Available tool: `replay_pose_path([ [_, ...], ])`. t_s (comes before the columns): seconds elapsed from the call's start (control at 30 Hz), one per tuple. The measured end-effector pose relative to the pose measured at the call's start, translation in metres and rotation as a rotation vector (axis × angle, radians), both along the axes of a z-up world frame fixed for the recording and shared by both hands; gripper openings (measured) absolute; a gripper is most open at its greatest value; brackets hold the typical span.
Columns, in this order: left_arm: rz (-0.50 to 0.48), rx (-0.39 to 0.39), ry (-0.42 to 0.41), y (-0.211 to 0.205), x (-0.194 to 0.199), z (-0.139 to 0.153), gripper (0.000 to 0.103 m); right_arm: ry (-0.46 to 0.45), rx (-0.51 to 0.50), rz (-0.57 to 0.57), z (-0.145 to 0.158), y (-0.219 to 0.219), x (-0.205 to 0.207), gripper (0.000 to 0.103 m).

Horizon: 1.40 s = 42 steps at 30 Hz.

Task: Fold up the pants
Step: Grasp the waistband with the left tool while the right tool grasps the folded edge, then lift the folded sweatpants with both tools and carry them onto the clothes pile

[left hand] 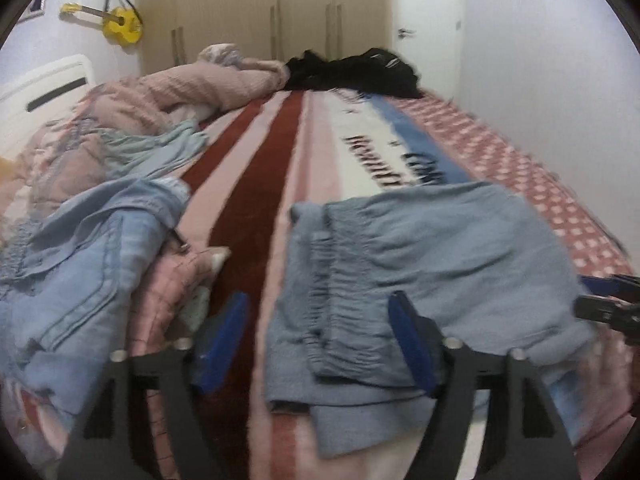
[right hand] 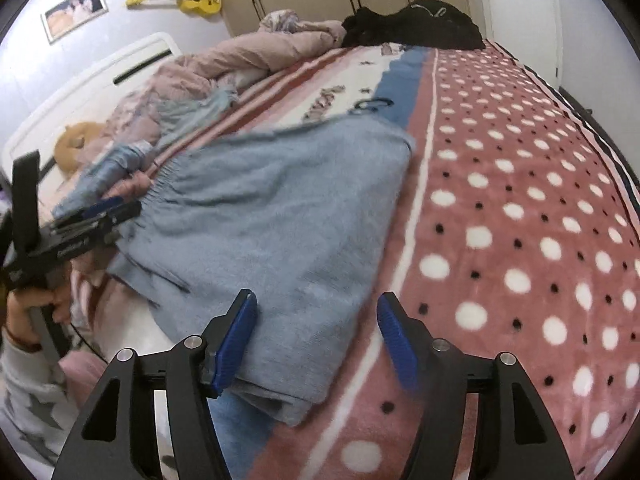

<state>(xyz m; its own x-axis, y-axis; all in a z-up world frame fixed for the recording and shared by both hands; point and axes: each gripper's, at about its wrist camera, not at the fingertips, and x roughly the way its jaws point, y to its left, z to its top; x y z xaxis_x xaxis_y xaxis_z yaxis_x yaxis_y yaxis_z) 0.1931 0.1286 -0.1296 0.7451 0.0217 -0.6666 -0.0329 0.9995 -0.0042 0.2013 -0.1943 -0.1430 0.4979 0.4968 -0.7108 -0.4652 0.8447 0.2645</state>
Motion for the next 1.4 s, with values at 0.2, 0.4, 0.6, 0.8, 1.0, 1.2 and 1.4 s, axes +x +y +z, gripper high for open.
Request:
replay_pose_path([
  [0.2,-0.001,-0.037,0.088,0.004,0.011,-0.025,0.070,0.008,-0.077,0.033,-0.009,0.017,-0.005,0.070],
  [0.4,-0.022,-0.104,0.103,0.011,0.009,-0.030,0.072,-0.034,-0.119,0.062,-0.022,0.016,-0.030,0.070],
  [0.6,-0.110,-0.232,0.119,0.017,0.021,-0.024,0.082,0.028,0.012,0.075,-0.001,-0.001,-0.011,0.070],
  [0.8,-0.100,-0.402,0.203,0.033,0.054,-0.037,0.082,0.148,0.144,-0.006,-0.002,-0.022,0.042,0.072],
  [1.0,-0.085,-0.460,0.244,0.040,0.065,-0.047,0.065,0.260,0.248,0.078,-0.028,-0.012,0.066,0.061],
  [1.2,-0.088,-0.453,0.242,0.029,0.060,-0.046,0.042,0.239,0.269,0.072,-0.030,-0.004,0.055,0.023],
  [1.4,-0.194,-0.465,0.250,-0.014,0.044,-0.034,0.037,0.172,0.306,-0.019,-0.011,-0.038,0.043,0.013],
])
